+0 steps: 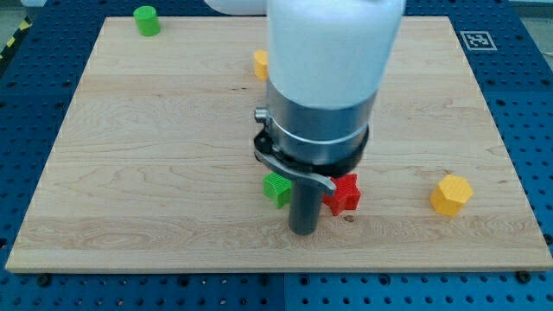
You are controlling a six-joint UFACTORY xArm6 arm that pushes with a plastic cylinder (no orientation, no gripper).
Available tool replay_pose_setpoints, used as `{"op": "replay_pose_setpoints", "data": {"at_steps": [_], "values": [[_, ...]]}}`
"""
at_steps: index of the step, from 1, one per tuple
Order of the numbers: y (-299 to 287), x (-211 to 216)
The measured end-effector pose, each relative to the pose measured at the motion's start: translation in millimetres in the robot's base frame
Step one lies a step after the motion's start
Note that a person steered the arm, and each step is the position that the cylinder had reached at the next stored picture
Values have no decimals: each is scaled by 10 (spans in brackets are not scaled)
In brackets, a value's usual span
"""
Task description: Slide the green star to the left of the red circle
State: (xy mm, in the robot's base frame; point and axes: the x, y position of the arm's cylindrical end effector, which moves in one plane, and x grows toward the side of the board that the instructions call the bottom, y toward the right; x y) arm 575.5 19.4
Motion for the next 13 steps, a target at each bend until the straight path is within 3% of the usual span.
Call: {"op": "replay_pose_setpoints", "data": {"at_steps": [3, 4, 6, 10, 11, 12, 13], "values": [[-509, -455], [-288, 28], [79, -254], [-1044, -979], [-1017, -377], [-496, -251], [-278, -444]]}}
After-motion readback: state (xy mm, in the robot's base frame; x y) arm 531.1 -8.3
